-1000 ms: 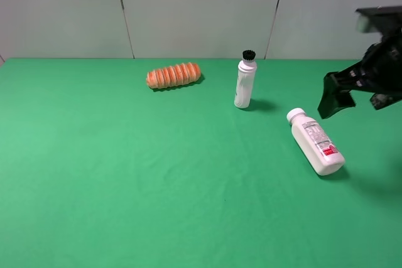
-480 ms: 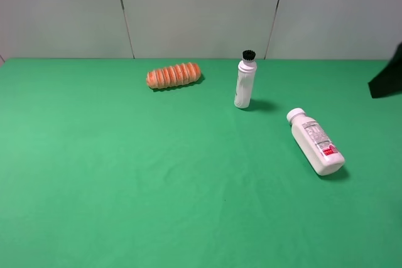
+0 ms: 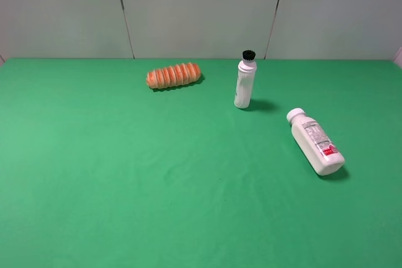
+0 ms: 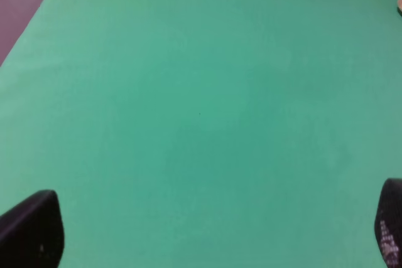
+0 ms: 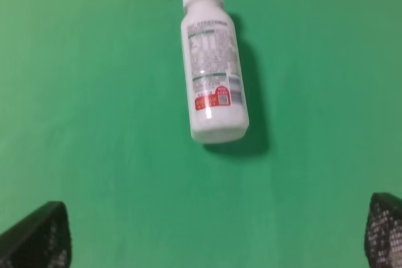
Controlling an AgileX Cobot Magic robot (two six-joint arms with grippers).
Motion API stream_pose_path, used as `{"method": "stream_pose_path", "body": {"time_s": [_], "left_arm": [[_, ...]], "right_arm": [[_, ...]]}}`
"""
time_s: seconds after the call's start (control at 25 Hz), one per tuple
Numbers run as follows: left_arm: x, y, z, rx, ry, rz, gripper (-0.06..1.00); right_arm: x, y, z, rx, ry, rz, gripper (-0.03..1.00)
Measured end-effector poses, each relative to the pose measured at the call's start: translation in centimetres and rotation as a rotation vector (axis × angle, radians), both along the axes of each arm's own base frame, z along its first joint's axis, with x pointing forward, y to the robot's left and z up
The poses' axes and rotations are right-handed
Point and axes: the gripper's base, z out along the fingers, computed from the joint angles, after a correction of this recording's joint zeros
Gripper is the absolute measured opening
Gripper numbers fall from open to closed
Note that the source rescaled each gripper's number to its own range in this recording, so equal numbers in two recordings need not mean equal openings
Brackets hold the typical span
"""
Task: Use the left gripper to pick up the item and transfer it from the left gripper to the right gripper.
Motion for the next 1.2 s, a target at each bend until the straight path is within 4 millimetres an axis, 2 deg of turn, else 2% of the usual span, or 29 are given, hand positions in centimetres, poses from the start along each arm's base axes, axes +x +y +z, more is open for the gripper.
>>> {"method": "stream_pose_path", "body": {"time_s": [0.24,0.44,1.04,1.2], "left_arm": [[0.0,0.0,0.0,0.000,0.000,0.000,1.00],[0.0,0.0,0.0,0.000,0.000,0.000,1.00],[0.0,0.0,0.0,0.000,-0.001,0.000,1.00],[0.0,0.0,0.0,0.000,-0.001,0.000,1.00]], "right_arm": [[-3.3,-0.5,-1.1,0.043,-0.141,0.006,1.00],[-5.0,-0.9,-1.6,0.060,-0.258,0.004,1.00],[-5.3,-1.1,-1.6,0.058,-0.281,-0.013,1.00],[-5.3,-1.1,-1.6,0.050,-0.282,-0.071,1.00]]}}
